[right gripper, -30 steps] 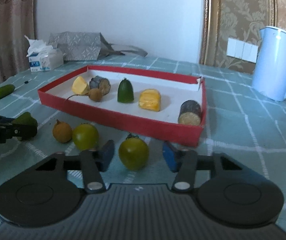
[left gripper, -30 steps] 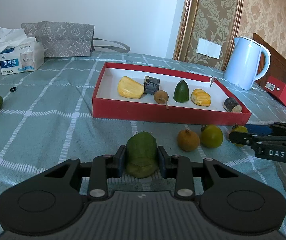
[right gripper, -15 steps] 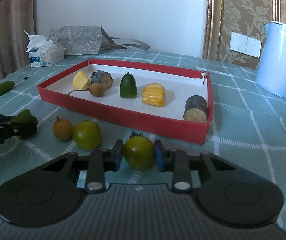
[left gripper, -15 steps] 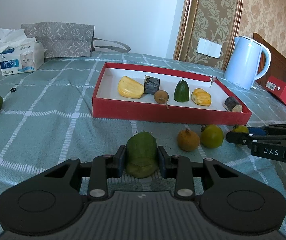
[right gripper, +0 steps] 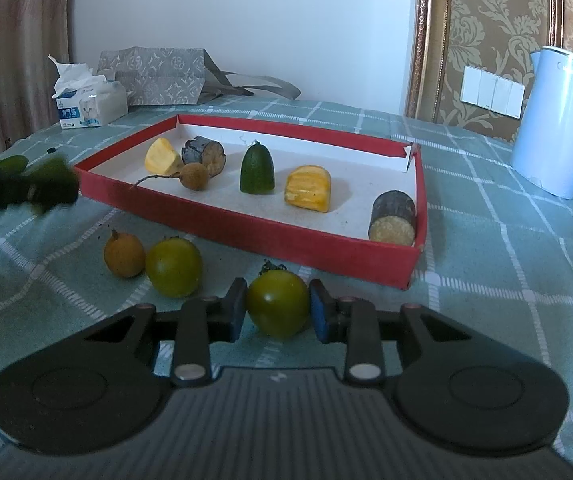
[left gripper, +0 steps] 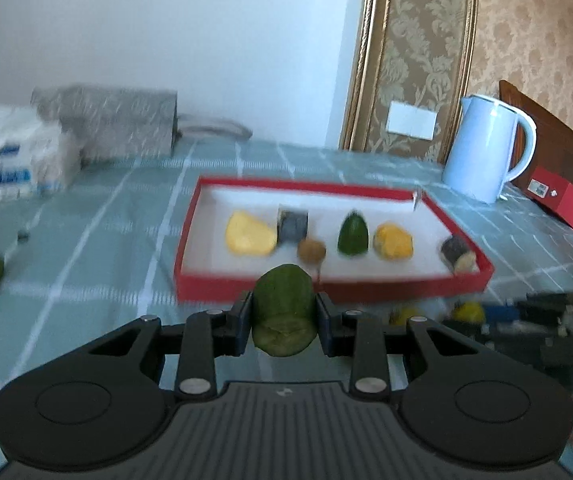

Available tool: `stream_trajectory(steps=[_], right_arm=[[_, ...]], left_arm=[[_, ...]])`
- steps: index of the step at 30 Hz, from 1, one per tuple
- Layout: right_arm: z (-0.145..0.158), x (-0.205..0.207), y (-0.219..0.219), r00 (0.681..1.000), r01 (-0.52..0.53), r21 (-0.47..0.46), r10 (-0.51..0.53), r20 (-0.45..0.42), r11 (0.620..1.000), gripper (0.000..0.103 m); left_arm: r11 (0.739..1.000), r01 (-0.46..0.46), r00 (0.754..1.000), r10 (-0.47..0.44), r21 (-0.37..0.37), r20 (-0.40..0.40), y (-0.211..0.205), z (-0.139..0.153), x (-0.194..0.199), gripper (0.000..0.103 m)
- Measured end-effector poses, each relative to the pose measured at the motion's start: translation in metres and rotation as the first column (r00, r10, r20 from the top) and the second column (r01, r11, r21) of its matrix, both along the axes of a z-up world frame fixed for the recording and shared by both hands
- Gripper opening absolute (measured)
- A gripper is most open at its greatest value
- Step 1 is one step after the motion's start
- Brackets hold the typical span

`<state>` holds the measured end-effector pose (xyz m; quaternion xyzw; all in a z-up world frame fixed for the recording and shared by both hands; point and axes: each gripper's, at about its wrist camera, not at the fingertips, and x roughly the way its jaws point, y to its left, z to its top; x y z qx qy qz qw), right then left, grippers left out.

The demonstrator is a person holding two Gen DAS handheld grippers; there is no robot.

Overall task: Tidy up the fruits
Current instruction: 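Carry the green gourd piece into the tray and open the left tool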

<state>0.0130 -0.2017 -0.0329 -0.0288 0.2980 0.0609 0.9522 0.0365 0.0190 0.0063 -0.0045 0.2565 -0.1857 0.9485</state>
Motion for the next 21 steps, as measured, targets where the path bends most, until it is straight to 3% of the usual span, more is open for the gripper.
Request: stream_trajectory(steps=[3,11,19,20,21], right_arm=[[0.000,0.000,0.000,1.000,0.000,0.003,0.000,-0.001,1.000,0.031],[-0.002,0.002,0.002,1.000,-0.009,0.011,0.009,-0.018,1.000,0.031],[-0.002,0.002,0.002,1.000,-0.009,0.009,0.009,-0.018,1.000,0.031],[-0.002,0.002,0.002,1.000,-0.009,0.010,0.009,-0.018,1.000,0.031],[-0.002,0.002,0.002,1.000,-0.009,0.010,0.010,-0.018,1.000,0.031]], left_arm=[[1.000,-0.004,1.000,0.004,0.002,0.000,-0.009,0.006,0.023,0.033],[0.999,-0.038,0.994,0.035,-0.027,-0.103,-0.017,-0.009,0.083,0.032],[0.997,-0.060,0.989,0.065,0.038,-0.132,-0.023,-0.022,0.101,0.033],[0.997,-0.064,0.990,0.069,0.047,-0.124,-0.023,-0.023,0.101,0.039],[0.996,-0.071,0.990,0.077,0.052,-0.119,-0.023,-0.023,0.101,0.056]])
